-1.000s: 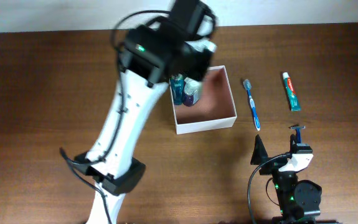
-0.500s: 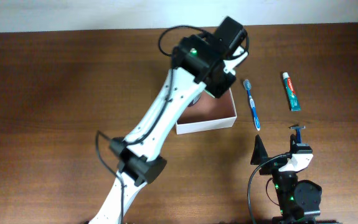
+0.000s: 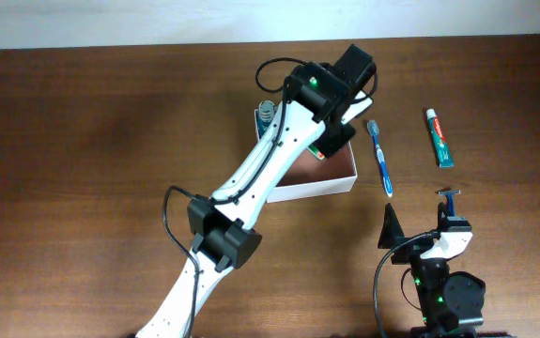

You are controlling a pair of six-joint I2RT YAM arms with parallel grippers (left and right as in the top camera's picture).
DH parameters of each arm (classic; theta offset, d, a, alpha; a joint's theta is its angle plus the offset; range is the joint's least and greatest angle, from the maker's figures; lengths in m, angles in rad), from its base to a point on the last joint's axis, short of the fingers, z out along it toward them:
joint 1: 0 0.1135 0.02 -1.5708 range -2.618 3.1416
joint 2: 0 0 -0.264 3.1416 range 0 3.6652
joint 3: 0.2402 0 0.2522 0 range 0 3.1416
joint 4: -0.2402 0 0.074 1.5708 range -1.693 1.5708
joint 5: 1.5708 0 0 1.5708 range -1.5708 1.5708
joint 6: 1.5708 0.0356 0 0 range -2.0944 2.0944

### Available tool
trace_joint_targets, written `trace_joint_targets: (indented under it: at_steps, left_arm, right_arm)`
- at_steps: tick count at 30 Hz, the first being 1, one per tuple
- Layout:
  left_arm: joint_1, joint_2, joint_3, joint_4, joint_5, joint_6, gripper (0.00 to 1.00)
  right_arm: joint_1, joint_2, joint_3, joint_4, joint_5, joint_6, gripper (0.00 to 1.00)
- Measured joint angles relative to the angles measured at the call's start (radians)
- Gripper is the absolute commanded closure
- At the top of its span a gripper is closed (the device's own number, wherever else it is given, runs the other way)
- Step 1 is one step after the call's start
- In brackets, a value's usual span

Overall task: Pack container
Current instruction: 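Lift the soap bar and carry it over the white box, then lower the soap bar into the box and open the left gripper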

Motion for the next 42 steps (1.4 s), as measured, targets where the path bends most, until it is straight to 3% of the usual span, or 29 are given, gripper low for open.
trace_joint_targets:
  at_steps: [5, 14, 21, 42]
  left_arm:
    - [0.000, 0.035, 0.000, -0.007, 0.000, 0.000, 0.81]
    - [0.000, 0.086, 0.000, -0.044, 0.000, 0.000, 0.67]
    - [0.000, 0.086, 0.000, -0.053, 0.000, 0.003, 0.43]
    - [-0.010, 0.086, 0.013, -0.085, -0.003, 0.006, 0.40]
  right_arm:
    - [0.000, 0.000, 0.000, 0.000, 0.000, -0.001, 0.02]
    - [0.000, 0.000, 0.000, 0.000, 0.000, 0.000, 0.02]
    - [0.000, 0.000, 0.000, 0.000, 0.000, 0.000, 0.02]
    - [0.000, 0.000, 0.000, 0.000, 0.000, -0.001, 0.02]
